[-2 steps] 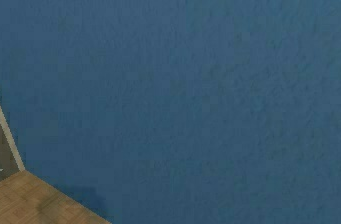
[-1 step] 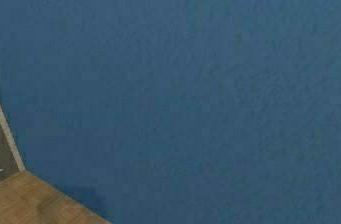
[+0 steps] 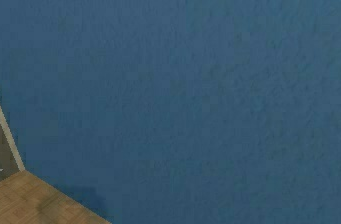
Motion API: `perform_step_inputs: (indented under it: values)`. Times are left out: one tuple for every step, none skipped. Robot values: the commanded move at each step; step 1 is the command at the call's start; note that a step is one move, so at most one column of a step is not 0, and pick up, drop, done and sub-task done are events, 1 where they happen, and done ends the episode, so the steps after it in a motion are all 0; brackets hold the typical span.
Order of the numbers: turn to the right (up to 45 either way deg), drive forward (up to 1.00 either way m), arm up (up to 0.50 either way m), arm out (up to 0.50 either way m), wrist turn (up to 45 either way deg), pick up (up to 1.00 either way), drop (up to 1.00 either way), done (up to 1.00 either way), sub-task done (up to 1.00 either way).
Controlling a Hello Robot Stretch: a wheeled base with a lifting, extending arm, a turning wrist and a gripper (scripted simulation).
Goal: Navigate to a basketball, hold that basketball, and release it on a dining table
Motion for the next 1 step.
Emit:
perform_step_inputs:
  values:
    - [0.0,0.0,0.0,0.0,45.0,0.0,0.0,0.0,0.0]
